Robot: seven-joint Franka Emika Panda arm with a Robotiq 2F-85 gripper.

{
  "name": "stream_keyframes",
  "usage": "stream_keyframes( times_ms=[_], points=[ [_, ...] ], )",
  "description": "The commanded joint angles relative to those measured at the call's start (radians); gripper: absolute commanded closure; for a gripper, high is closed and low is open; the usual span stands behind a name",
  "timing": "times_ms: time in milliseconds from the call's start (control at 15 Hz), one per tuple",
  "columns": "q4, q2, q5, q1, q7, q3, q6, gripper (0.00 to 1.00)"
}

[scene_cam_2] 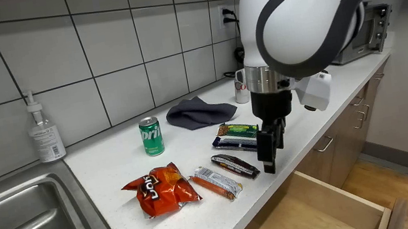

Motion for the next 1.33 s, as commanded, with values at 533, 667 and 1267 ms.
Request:
stream_keyframes(
  times_ms=[533,667,1267],
  points=[
    [0.327,0.281,0.002,-0.013,0.058,0.047,-0.021,0.0],
    [0.355,0.304,0.003,-0.013,0.066,0.049,-0.021,0.0],
    [0.397,0.331,0.004,-0.016,0.079,0.053,-0.014,0.44]
  ],
)
